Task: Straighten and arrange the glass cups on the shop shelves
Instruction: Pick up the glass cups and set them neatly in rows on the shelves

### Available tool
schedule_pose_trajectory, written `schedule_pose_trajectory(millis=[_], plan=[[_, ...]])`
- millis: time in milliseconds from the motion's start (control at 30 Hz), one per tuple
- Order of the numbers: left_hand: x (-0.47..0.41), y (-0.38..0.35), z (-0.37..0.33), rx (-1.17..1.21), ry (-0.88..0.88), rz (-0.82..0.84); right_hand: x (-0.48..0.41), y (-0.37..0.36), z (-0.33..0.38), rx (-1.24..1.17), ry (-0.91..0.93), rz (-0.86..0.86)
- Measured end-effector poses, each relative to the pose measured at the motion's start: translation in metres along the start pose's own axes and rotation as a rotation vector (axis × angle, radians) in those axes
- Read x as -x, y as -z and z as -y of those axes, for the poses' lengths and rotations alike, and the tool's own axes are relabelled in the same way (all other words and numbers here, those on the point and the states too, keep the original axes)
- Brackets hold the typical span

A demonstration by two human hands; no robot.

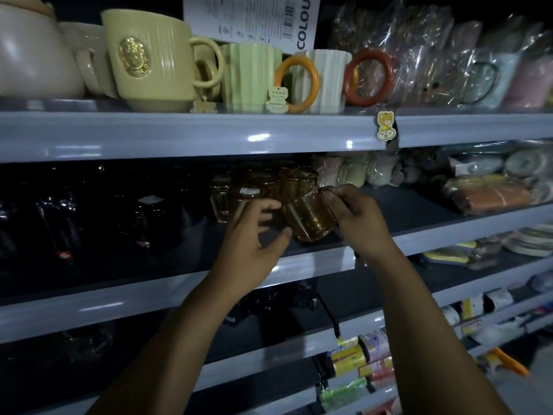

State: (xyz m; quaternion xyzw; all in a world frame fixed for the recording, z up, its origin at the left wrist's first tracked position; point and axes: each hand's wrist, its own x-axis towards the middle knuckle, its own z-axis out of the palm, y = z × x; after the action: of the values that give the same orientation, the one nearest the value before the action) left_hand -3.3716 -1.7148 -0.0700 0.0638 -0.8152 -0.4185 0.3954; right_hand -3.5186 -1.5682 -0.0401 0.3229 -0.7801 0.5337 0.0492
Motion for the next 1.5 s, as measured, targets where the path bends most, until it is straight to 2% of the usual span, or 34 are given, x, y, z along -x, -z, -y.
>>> schedule_pose_trajectory(millis=[133,200,300,400,567,700,767,900,1000,1067,1133,1200,1267,1367,1500], plan=[[-0.008,-0.005,-0.014,0.116,0.085,0.102,0.013,0.026,0.021,-0.136,0.101,0.079],[-0.013,-0.006,-0.026,0.196,0.147,0.187,0.02,0.035,0.033,-0.158,0.14,0.146],[-0.019,-0.005,-0.041,0.333,0.219,0.221,0.021,0.043,0.038,-0.175,0.156,0.175],[-0.016,-0.01,-0.046,0.407,0.314,0.192,0.023,0.046,0.033,-0.251,0.087,0.114],[-0.01,-0.026,-0.044,0.719,0.501,0.06,0.047,0.032,0.021,-0.368,-0.003,-0.132],[-0.009,-0.038,-0.052,0.991,0.551,0.006,0.072,0.01,0.021,-0.383,-0.02,-0.035],[-0.006,-0.044,-0.057,1.03,0.573,0.019,0.077,-0.002,0.023,-0.397,0.012,-0.032],[0.0,-0.055,-0.057,0.912,0.506,0.071,0.076,-0.015,0.032,-0.477,0.057,-0.137],[-0.002,-0.047,-0.054,0.674,0.494,0.132,0.07,-0.008,0.035,-0.59,0.024,-0.199],[-0.006,-0.031,-0.046,0.449,0.512,0.059,0.064,0.0,0.033,-0.601,-0.01,-0.214],[-0.007,-0.011,-0.038,0.317,0.381,-0.053,0.055,0.009,0.027,-0.546,-0.034,-0.212],[-0.008,0.008,-0.029,0.202,0.218,-0.172,0.046,0.015,0.02,-0.487,-0.05,-0.202],[-0.011,0.023,-0.01,-0.016,0.13,-0.255,0.036,0.017,0.015,-0.405,-0.035,-0.176],[-0.016,0.033,0.018,-0.295,0.161,-0.235,0.021,0.009,0.005,-0.339,-0.013,-0.108],[-0.02,0.034,0.037,-0.329,0.215,-0.201,0.002,-0.002,-0.006,-0.251,0.018,0.0]])
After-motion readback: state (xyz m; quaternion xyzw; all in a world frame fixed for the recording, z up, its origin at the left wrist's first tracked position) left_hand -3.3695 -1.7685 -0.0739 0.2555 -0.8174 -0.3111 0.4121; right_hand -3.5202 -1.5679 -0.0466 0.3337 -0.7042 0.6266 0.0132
